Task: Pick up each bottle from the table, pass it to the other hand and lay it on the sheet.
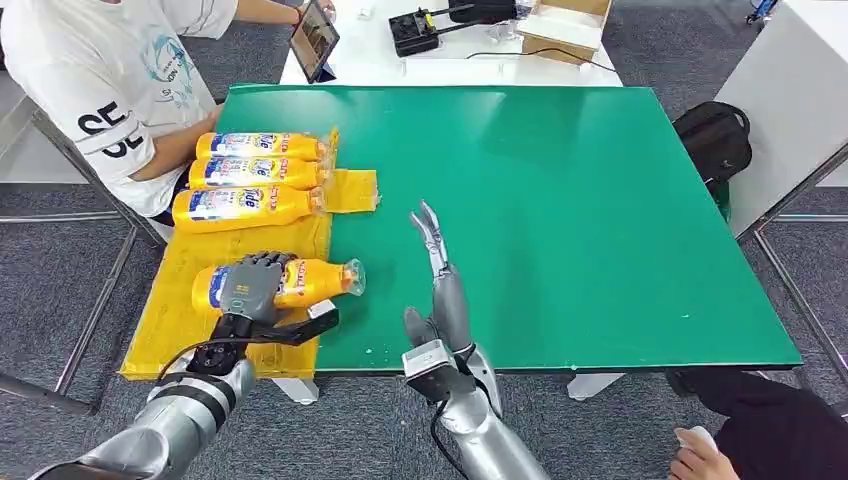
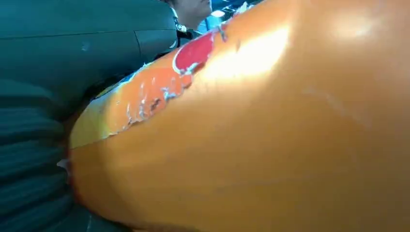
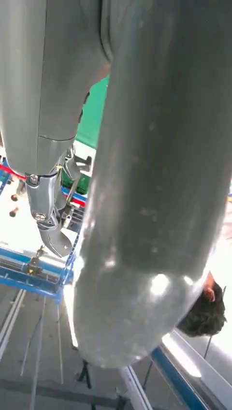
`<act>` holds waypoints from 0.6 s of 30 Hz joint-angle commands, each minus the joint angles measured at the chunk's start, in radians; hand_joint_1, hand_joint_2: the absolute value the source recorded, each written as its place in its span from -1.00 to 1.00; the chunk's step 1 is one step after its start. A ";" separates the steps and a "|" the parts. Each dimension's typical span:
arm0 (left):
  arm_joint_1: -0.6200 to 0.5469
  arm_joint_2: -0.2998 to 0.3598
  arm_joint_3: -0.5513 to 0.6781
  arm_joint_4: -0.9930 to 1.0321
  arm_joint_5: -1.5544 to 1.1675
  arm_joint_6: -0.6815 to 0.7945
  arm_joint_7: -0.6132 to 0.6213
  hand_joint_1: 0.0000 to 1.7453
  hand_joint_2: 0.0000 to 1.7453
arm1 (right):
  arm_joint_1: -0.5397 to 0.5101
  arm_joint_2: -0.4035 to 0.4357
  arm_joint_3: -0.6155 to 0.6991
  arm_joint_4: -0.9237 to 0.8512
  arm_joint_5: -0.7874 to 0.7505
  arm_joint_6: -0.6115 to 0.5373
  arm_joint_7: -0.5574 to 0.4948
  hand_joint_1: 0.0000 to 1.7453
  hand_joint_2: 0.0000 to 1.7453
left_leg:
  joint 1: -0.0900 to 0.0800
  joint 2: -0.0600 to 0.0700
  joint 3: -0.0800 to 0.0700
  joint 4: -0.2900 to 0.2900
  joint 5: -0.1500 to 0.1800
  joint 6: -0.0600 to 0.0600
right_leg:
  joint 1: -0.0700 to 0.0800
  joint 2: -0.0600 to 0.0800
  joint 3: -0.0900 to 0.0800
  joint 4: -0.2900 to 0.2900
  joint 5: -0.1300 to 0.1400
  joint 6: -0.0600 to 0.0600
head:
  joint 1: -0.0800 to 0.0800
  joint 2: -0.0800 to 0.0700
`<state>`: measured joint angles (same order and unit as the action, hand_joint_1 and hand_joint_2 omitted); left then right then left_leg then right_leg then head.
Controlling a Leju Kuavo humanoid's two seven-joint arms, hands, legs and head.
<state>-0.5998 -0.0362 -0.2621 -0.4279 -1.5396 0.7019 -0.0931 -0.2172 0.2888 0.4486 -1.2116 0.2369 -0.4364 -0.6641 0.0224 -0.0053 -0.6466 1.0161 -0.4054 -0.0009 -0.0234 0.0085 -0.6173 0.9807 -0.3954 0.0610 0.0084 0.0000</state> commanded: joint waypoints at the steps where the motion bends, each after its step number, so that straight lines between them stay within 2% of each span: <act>1: -0.084 0.001 0.068 0.194 0.039 -0.039 -0.035 1.00 1.00 | -0.039 -0.019 0.001 0.083 0.006 0.015 -0.034 -1.00 -1.00 | 0.000 0.002 0.006 -0.001 -0.002 0.001 | 0.001 0.001 0.006 -0.001 -0.001 -0.003 | 0.000 0.000; 4: -0.079 -0.012 0.131 0.188 0.094 -0.046 -0.065 1.00 1.00 | -0.038 -0.013 -0.005 0.098 0.014 0.021 -0.034 -1.00 -1.00 | 0.000 0.002 0.007 -0.001 -0.002 0.001 | 0.001 0.001 0.007 -0.001 -0.001 -0.003 | 0.000 0.000; 8: -0.079 -0.012 0.131 0.188 0.094 -0.046 -0.065 1.00 1.00 | -0.038 -0.013 -0.005 0.098 0.014 0.021 -0.034 -1.00 -1.00 | 0.000 0.002 0.007 -0.001 -0.002 0.001 | 0.001 0.001 0.007 -0.001 -0.001 -0.003 | 0.000 0.000; 9: -0.078 -0.015 0.145 0.188 0.106 -0.051 -0.071 -0.76 1.00 | -0.038 -0.012 -0.006 0.101 0.017 0.022 -0.034 -1.00 -1.00 | 0.000 0.001 0.005 -0.001 -0.001 0.001 | 0.001 0.001 0.005 -0.001 0.000 -0.002 | 0.000 0.000; 10: -0.077 -0.018 0.159 0.186 0.117 -0.053 -0.077 -1.00 1.00 | -0.036 -0.010 -0.007 0.101 0.017 0.023 -0.034 -1.00 -1.00 | 0.000 0.002 0.006 -0.001 -0.001 0.001 | 0.001 0.001 0.005 -0.001 -0.001 -0.002 | 0.000 0.000; 12: -0.072 -0.033 0.212 0.184 0.166 -0.070 -0.121 -1.00 1.00 | -0.041 -0.003 -0.015 0.128 0.024 0.028 -0.034 -1.00 -1.00 | 0.000 0.002 0.007 -0.001 -0.002 0.001 | 0.001 0.001 0.007 -0.001 -0.001 -0.003 | 0.000 0.000; 18: -0.062 -0.040 0.259 0.178 0.203 -0.073 -0.159 -1.00 1.00 | -0.045 0.002 -0.030 0.147 0.029 0.029 -0.034 -1.00 -1.00 | 0.000 0.002 0.008 -0.001 -0.001 0.001 | 0.000 0.001 0.007 -0.001 -0.001 -0.002 | 0.000 0.000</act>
<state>-0.6517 -0.0595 -0.0931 -0.3204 -1.3653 0.6435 -0.2228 -0.2188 0.2953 0.4467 -1.1612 0.2628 -0.4070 -0.6641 0.0224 -0.0047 -0.6436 1.0160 -0.4054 -0.0010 -0.0234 0.0086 -0.6150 0.9808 -0.3951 0.0607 0.0088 0.0000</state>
